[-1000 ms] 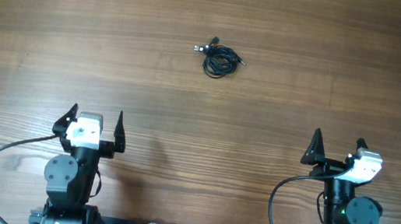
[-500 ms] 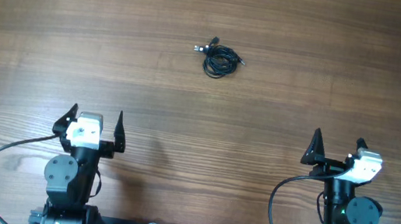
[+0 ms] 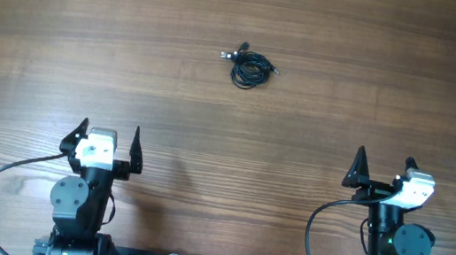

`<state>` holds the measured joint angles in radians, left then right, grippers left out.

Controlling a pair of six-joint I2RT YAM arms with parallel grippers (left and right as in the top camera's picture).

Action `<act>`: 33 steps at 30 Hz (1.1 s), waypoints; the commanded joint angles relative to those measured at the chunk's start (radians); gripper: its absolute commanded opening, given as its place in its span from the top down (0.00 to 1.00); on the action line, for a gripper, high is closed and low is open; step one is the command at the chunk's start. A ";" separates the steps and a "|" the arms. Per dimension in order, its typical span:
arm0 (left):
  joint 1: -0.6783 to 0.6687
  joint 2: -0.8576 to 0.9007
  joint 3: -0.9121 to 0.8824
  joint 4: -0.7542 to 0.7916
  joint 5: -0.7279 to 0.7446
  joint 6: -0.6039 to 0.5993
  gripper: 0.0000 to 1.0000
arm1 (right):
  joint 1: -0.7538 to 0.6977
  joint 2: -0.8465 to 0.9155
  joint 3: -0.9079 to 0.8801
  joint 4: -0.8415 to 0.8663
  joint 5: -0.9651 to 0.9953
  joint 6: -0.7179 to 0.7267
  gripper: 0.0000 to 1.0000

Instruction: Untangle cables

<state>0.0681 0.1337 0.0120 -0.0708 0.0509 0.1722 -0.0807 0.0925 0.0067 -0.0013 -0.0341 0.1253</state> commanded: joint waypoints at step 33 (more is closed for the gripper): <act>-0.004 0.209 0.399 -0.309 0.005 -0.136 0.00 | 0.005 0.003 -0.002 0.003 -0.016 -0.018 0.00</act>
<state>0.0681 0.2531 0.3180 -0.3454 0.0513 0.0570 -0.0807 0.0925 0.0067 -0.0013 -0.0341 0.1253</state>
